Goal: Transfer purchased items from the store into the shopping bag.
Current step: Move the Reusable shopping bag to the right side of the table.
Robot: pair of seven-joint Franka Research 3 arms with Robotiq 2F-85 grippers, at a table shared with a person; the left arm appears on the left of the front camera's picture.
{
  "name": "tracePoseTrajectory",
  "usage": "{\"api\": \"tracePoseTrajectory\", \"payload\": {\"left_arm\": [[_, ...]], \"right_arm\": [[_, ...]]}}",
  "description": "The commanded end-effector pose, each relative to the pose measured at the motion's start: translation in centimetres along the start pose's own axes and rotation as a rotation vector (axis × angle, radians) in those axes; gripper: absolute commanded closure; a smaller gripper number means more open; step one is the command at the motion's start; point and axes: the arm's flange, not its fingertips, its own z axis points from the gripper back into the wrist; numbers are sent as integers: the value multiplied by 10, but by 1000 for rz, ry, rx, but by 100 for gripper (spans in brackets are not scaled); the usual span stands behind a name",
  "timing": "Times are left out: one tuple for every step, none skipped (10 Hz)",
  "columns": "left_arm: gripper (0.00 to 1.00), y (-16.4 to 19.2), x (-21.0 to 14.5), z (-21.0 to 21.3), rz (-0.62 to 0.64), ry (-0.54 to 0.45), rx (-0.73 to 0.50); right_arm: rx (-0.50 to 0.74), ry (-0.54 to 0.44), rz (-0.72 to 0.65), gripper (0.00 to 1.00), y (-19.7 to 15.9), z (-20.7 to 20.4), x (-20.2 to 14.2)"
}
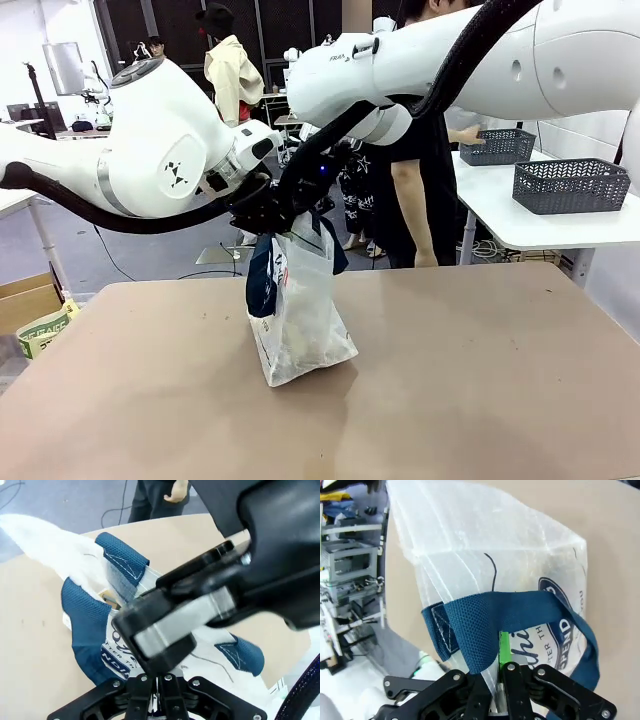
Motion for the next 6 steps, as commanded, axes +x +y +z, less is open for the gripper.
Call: {"api": "tracePoseTrajectory", "payload": {"left_arm": [[100,4,8,13,-101,-12,-35],[100,6,9,19,-151,-14,-46],[100,8,10,22,-173,-16,-46],[100,12,11,25,-180,-14,-65],[100,15,12,24,-199,-10,-87],[100,17,13,22,-185,-8,-95]], "right_arm": [[46,-32,-98,100,7,6,-6],[49,-37,-106,100,7,4,-6],[47,-46,-127,100,8,2,-7],[59,-48,-152,100,7,-1,-8],[59,-59,-163,100,7,-3,-9],[30,-76,-187,100,6,-4,-10]]}}
